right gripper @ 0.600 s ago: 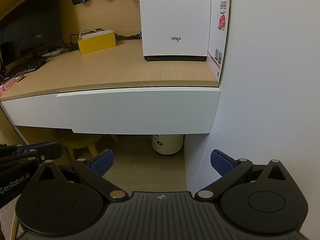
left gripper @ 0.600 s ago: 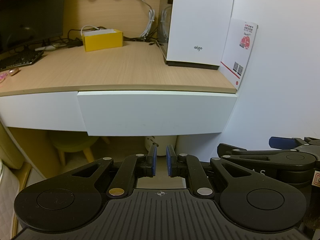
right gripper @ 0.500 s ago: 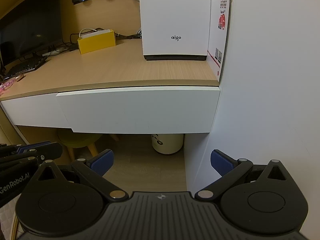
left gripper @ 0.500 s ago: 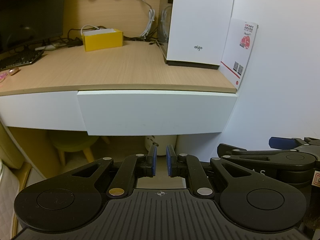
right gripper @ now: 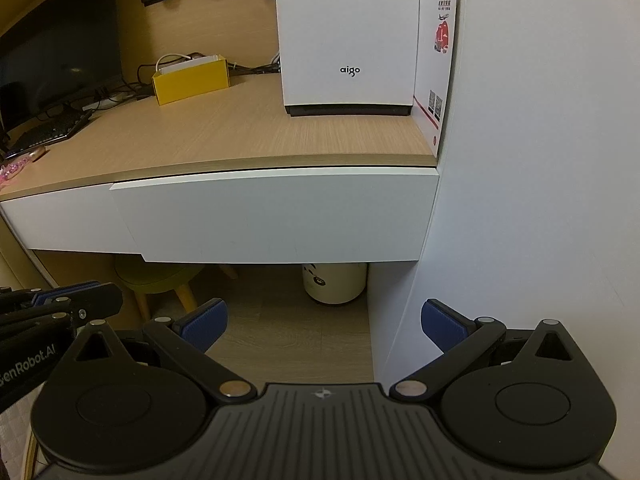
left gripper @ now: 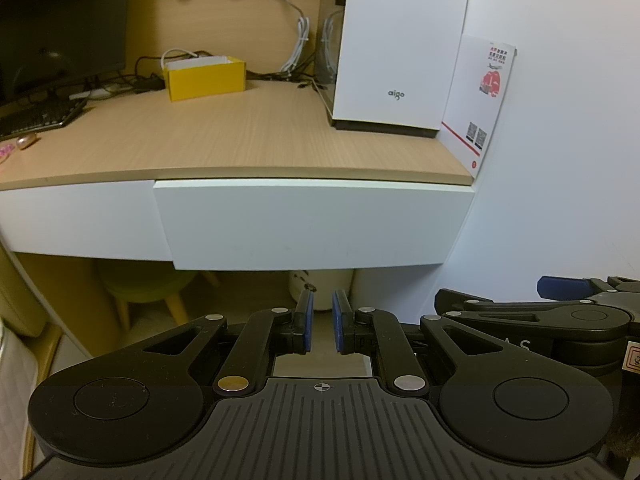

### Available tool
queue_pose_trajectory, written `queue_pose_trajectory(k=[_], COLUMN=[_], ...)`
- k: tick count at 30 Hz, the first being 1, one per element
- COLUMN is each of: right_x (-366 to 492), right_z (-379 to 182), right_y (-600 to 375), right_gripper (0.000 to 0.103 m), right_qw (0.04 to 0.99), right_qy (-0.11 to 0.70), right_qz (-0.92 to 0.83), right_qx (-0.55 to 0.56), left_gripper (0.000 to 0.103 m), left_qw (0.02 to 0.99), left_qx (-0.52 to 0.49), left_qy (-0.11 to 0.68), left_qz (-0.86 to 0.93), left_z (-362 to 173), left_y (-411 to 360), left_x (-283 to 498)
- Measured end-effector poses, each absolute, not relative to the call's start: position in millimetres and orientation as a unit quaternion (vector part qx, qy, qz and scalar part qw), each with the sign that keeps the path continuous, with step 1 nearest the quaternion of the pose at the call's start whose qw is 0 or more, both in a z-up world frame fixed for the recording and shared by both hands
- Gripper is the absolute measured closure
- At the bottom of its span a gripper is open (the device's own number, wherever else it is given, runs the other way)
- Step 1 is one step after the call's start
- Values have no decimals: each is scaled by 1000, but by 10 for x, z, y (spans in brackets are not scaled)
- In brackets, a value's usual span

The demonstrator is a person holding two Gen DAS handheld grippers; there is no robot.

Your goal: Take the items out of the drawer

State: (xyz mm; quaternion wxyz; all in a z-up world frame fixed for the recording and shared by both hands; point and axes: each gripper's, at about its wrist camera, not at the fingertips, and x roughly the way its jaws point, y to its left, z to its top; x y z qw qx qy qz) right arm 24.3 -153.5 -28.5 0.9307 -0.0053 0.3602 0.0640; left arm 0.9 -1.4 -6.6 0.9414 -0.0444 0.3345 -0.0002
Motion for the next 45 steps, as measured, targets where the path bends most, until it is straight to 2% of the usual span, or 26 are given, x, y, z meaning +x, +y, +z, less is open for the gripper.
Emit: queue_pose_trajectory(k=[31,40,45], right_x=[274,357,623], right_z=[-281,-330,-279], right_y=[-1560,-1621,-1351], right_gripper=[0,0,0], right_qw=[928,926,931], right_qy=[367,366,355], right_qz=[67,61,82], right_qx=[11,73,26], left_gripper=[91,90,88], left_qw=[940,932,921], left_qx=[-53,-74,-153], left_qy=[337,356,352], left_qz=[-15,-8,62], left_z=[-119,-146,-284], left_y=[27,644,1194], left_x=[19,336,577])
